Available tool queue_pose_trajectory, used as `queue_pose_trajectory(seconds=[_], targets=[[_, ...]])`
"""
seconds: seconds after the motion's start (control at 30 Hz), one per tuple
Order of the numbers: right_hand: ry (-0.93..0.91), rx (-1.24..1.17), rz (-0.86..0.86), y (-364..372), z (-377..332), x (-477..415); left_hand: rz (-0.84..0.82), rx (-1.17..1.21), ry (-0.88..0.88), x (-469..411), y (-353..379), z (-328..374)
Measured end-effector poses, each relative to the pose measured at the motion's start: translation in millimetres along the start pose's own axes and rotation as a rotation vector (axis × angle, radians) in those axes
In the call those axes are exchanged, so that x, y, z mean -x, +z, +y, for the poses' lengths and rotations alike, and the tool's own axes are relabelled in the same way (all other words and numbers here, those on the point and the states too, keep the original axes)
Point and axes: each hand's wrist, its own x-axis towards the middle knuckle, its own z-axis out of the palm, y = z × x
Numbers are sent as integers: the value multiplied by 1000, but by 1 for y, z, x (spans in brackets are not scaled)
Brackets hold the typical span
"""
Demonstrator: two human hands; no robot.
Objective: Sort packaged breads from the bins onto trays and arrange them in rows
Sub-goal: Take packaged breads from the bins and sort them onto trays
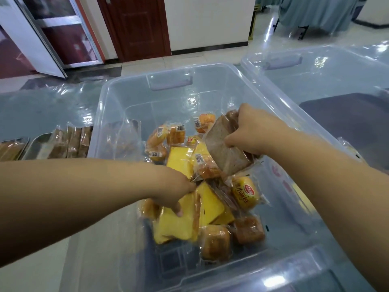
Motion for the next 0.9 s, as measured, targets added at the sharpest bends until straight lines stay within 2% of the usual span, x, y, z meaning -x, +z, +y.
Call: queue_pose_trajectory(seconds=[0.17, 0.63, 0.73, 0.9], targets=[[0, 21, -12, 0, -1, -3, -97, 40, 9, -6, 9, 2], [-7, -22, -15, -2, 1, 0, -19, 126, 112, 7, -4, 4], [-9, -50, -12, -3, 1, 1, 40, 192, 90, 19, -10, -2], [-7, -108, 34, -5, -2, 3, 273, 472, 10, 51, -14, -26]])
